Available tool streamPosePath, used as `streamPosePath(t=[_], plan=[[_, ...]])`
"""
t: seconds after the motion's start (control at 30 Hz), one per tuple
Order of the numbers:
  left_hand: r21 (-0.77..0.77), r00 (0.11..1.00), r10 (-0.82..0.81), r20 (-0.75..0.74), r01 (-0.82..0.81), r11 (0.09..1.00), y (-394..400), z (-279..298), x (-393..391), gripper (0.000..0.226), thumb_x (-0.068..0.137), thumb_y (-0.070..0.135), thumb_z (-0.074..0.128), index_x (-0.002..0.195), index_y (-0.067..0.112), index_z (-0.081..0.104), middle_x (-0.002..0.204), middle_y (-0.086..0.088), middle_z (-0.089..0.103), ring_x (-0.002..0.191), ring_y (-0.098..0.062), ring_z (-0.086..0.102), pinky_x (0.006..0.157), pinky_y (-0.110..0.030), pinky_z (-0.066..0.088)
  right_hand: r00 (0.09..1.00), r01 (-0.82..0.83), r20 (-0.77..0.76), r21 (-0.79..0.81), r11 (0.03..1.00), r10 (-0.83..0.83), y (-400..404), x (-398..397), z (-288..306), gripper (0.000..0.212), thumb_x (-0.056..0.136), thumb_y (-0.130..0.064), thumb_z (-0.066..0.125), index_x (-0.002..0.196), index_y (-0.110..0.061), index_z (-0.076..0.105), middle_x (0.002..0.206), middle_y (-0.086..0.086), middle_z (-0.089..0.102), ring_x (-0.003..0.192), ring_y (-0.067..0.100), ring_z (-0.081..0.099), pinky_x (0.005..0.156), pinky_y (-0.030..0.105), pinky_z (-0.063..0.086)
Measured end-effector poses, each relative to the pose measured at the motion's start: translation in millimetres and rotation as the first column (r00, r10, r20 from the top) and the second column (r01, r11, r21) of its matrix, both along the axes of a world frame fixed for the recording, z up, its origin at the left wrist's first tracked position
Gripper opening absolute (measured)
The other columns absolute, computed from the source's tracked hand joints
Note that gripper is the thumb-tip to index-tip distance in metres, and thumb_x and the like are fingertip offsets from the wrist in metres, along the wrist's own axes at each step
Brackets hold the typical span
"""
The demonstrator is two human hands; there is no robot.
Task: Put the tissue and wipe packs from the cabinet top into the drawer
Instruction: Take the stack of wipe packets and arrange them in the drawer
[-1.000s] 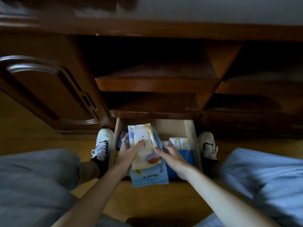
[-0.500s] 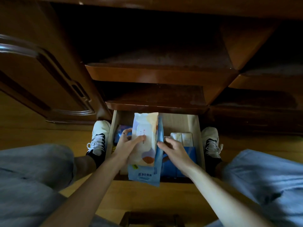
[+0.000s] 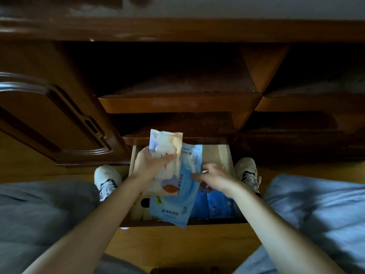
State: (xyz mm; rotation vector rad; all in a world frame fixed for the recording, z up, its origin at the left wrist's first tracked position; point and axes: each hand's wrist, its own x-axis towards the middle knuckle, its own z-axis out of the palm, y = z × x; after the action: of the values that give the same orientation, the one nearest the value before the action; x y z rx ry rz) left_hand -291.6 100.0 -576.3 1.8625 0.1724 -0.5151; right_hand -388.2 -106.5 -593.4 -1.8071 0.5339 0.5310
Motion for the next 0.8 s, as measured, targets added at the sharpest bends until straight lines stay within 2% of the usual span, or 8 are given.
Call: streamPosePath(t=[0.07,0.13,0.23,0.33,0.5,0.67,0.8], plan=[[0.131,0.998,0.039,0.056,-0.047,0.99,5,5,10,0.042,0.068,0.039,0.091,0.093,0.012,0.07,0.078,-0.003,0.076,0.071,-0.023,0.075,0.057,-0.037,0.062,0.995,0.088,-0.062,0.074,0.993,-0.083,-1,-13,-13,0.013,0.096,-0.029,0.07,0.104,-0.018,0.072,0.079,0.001,0.079,0.055,0.013,0.069,0.046,0.022,0.05],[0.187,0.993,0.091,0.081,-0.104,0.977,17,8,21,0.043,0.068,0.041,0.089,0.096,0.015,0.069,0.083,-0.002,0.075,0.073,-0.021,0.074,0.062,-0.039,0.062,0.953,0.284,-0.161,0.167,0.944,-0.258,-1,-20,-28,0.014,0.099,-0.022,0.066,0.107,-0.011,0.071,0.074,0.005,0.078,0.054,0.014,0.068,0.046,0.024,0.05],[0.101,0.989,0.132,0.073,-0.138,0.985,41,8,25,0.033,0.073,0.036,0.088,0.091,0.013,0.072,0.074,-0.003,0.077,0.065,-0.018,0.075,0.047,-0.026,0.054,0.828,0.557,-0.274,0.299,0.775,-0.489,0,-14,-46,0.015,0.105,-0.016,0.057,0.11,-0.009,0.068,0.078,0.009,0.077,0.061,0.016,0.072,0.051,0.026,0.058],[-0.019,0.977,0.212,-0.002,-0.212,0.977,52,4,14,0.026,0.078,0.027,0.087,0.089,0.01,0.071,0.073,-0.004,0.077,0.056,-0.011,0.072,0.042,-0.021,0.051,0.701,0.713,-0.351,0.344,0.611,-0.621,2,10,-56,0.016,0.106,-0.021,0.056,0.106,-0.007,0.063,0.084,0.013,0.072,0.065,0.018,0.07,0.049,0.026,0.06],[-0.028,0.983,0.174,-0.067,-0.176,0.984,58,-5,4,0.03,0.081,0.027,0.083,0.097,0.006,0.07,0.08,-0.007,0.076,0.064,-0.013,0.074,0.048,-0.023,0.055,0.571,0.81,-0.388,0.41,0.42,-0.723,-1,60,-69,0.011,0.106,-0.018,0.055,0.102,-0.008,0.057,0.088,0.012,0.068,0.07,0.02,0.069,0.046,0.027,0.06],[-0.029,0.975,0.223,-0.022,-0.224,0.974,74,-10,8,0.028,0.081,0.031,0.083,0.098,0.018,0.064,0.075,0.003,0.077,0.065,-0.008,0.074,0.048,-0.021,0.055,0.523,0.835,-0.45,0.442,0.328,-0.724,-10,90,-90,0.019,0.109,-0.015,0.047,0.096,-0.004,0.054,0.085,0.016,0.066,0.048,0.017,0.07,0.054,0.03,0.06],[-0.035,0.935,0.346,-0.083,-0.349,0.936,87,-17,13,0.038,0.08,0.031,0.084,0.108,0.016,0.065,0.092,-0.006,0.076,0.076,-0.018,0.076,0.059,-0.031,0.059,0.542,0.832,-0.408,0.384,0.4,-0.735,-19,97,-111,0.012,0.105,-0.002,0.048,0.1,-0.007,0.058,0.095,0.017,0.065,0.08,0.022,0.068,0.057,0.032,0.064]])
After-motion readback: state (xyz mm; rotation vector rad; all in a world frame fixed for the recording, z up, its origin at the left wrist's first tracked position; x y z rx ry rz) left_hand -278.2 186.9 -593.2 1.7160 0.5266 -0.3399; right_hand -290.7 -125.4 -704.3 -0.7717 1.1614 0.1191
